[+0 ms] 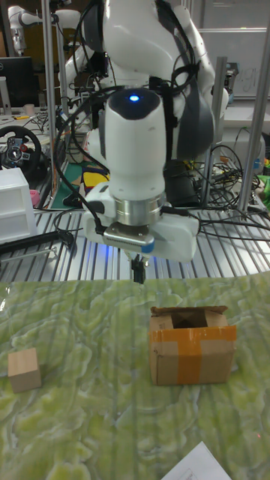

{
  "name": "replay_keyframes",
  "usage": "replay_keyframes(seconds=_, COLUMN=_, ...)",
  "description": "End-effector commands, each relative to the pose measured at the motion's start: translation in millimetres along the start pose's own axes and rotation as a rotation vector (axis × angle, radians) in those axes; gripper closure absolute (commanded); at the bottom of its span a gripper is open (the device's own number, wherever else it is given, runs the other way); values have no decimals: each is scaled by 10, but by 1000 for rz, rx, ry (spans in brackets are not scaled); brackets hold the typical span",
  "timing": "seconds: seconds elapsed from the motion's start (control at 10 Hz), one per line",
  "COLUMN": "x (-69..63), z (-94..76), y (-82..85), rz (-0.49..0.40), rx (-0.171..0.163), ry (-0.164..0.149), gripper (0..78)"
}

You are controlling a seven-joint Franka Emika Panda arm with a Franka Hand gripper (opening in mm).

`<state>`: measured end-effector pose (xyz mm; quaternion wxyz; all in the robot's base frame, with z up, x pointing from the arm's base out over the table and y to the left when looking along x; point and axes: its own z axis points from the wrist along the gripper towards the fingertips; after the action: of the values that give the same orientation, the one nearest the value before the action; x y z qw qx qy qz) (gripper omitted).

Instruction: Open a box

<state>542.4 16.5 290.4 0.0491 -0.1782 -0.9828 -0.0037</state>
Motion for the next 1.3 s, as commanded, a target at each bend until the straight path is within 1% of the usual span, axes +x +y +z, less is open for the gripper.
replay_keyframes(seconds=0.1, x=1, z=206, y=368, rz=80, rx=-3, ry=-6, gripper=776)
replay_keyframes(seconds=0.3, x=22, z=266, y=515, rz=105, rx=-4, ry=-6, gripper=776)
replay_keyframes(seconds=0.4, x=40, z=344, y=628, rz=125, rx=-3, ry=-9, gripper=776)
replay_keyframes(seconds=0.5, x=42, z=356, y=641, rz=128, rx=-3, ry=-10, gripper=776)
replay_keyframes(seconds=0.6, x=40, z=474, y=742, rz=145, rx=-7, ry=-15, gripper=776)
replay_keyframes(seconds=0.7, x=34, z=538, y=781, rz=151, rx=-9, ry=-18, gripper=776)
replay_keyframes(seconds=0.8, x=31, z=559, y=792, rz=153, rx=-10, ry=-19, gripper=776)
replay_keyframes(seconds=1.0, x=16, z=696, y=857, rz=163, rx=-19, ry=-25, gripper=776)
replay_keyframes(seconds=1.1, x=15, z=728, y=875, rz=167, rx=-21, ry=-28, gripper=776)
replay_keyframes(seconds=1.3, x=35, z=860, y=961, rz=182, rx=-23, ry=-39, gripper=776)
